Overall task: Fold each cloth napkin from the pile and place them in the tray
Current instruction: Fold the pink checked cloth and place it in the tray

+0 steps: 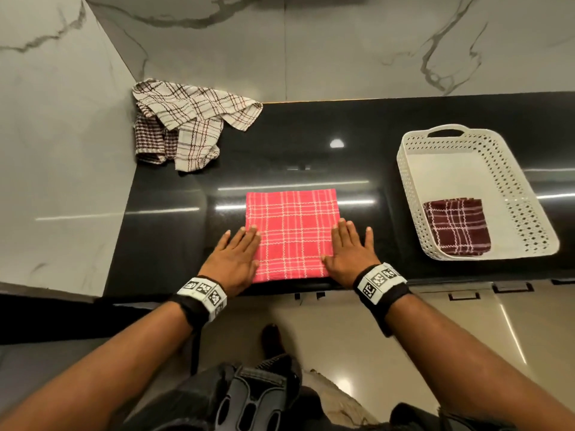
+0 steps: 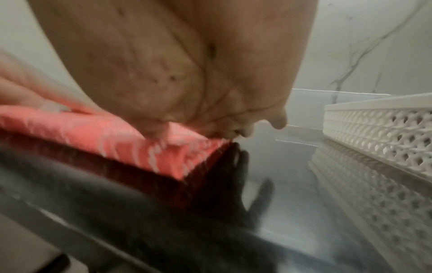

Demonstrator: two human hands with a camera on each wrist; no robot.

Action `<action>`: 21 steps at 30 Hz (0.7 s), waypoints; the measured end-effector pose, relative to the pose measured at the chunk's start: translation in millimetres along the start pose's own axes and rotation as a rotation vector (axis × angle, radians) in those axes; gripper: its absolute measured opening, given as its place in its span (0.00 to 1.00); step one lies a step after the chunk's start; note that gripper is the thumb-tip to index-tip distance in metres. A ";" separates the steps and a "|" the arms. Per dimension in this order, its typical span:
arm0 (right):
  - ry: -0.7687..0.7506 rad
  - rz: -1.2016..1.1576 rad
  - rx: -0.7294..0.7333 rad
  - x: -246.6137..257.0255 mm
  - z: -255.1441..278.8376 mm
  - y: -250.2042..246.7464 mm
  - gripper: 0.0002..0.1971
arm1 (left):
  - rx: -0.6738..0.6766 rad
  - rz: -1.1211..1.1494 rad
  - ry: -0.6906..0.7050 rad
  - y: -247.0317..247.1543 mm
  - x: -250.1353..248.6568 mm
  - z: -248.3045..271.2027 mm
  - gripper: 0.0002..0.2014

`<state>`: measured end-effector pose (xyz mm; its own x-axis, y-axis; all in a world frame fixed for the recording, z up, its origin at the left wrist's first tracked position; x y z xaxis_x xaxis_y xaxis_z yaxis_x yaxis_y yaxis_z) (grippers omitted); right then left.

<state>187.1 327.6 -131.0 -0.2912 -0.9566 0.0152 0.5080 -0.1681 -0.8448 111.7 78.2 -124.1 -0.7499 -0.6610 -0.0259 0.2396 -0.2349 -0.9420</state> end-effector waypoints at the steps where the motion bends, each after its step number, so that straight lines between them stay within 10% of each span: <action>1: 0.045 0.003 -0.011 0.9 0.8 -4.3 0.45 | -0.019 -0.002 -0.002 -4.9 -1.6 -0.1 0.37; 8: -0.247 -0.171 -0.136 60.2 23.4 8.8 0.37 | -0.131 0.074 -0.018 2.7 -65.4 -20.4 0.37; 15: -0.319 -0.028 -0.187 5.2 38.3 45.1 0.54 | -0.148 0.013 -0.032 36.3 -44.1 28.4 0.49; 21: -0.394 -0.221 -0.424 -10.7 67.1 55.8 0.42 | -0.298 0.127 0.034 32.9 -56.2 55.7 0.45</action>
<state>273.0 312.5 -142.3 0.0095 -0.9396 0.3421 0.0796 -0.3403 -0.9369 196.0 67.8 -135.0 -0.7470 -0.6464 -0.1555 0.1448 0.0701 -0.9870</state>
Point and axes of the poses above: each hand's wrist, its own z-axis away from the middle knuckle, its own y-axis out of the palm, x = y × z, the point moved 6 cm from there along -z, towards the middle knuckle, and after that the axes turned 5 degrees about y, right-handed, at the moved point
